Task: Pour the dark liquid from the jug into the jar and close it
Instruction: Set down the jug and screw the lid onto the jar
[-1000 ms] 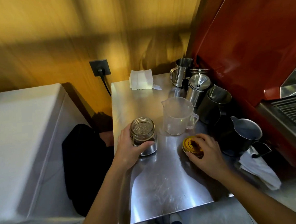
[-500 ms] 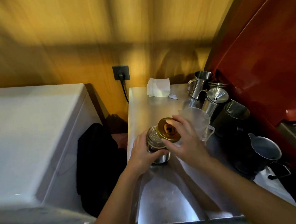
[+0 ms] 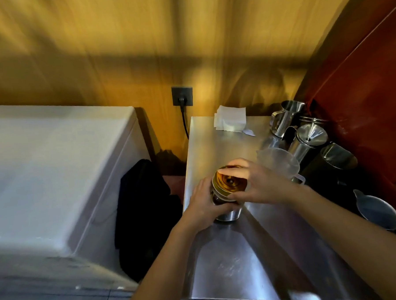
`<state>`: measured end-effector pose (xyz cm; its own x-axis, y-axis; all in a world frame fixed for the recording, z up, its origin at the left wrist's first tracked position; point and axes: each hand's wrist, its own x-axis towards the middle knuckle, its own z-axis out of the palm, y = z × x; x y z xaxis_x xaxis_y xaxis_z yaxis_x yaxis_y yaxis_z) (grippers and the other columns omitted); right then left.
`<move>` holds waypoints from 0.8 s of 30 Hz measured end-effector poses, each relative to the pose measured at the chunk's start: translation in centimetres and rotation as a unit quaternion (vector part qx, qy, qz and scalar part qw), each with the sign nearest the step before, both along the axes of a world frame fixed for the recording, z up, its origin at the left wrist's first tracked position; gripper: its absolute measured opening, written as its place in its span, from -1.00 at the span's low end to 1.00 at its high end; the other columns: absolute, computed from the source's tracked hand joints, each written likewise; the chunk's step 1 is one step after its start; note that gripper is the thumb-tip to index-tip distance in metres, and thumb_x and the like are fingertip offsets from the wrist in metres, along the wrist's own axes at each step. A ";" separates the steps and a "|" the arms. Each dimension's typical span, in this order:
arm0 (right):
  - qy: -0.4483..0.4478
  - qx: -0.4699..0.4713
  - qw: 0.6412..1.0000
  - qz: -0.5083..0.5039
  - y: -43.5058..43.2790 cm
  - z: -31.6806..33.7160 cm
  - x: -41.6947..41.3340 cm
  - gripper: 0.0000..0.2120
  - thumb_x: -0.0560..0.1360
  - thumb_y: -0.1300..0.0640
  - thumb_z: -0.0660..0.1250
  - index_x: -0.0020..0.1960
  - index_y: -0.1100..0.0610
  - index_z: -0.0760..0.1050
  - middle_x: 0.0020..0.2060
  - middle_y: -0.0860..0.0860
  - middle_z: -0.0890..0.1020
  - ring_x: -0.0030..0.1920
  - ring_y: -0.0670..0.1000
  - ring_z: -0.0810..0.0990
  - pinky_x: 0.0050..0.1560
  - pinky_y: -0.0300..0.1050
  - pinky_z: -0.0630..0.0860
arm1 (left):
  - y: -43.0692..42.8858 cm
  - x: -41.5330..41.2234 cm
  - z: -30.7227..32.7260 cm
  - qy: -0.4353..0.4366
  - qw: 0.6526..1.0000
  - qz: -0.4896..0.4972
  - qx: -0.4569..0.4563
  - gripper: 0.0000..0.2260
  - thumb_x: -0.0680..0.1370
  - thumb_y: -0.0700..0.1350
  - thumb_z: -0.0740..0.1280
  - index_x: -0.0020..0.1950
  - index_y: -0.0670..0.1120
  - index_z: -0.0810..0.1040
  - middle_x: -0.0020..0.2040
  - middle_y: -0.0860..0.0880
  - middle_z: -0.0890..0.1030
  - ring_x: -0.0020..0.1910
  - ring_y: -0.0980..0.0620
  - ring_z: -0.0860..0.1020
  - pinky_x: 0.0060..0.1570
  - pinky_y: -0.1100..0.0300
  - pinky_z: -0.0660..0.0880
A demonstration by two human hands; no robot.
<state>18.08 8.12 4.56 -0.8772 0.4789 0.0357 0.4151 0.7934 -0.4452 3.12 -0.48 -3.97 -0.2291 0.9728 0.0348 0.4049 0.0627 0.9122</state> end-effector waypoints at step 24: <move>-0.127 0.011 0.991 0.035 -0.4 1.9 -1.5 -0.46 0.29 -0.10 0.39 0.22 -0.16 0.29 0.03 0.00 0.36 0.05 0.05 0.36 -0.04 -0.02 0.45 | -0.1 0.5 0.5 0.036 0.999 -0.011 0.021 -0.36 0.19 0.25 0.50 0.18 0.18 0.35 0.11 0.07 0.46 0.15 0.03 0.43 0.17 -0.04 0.44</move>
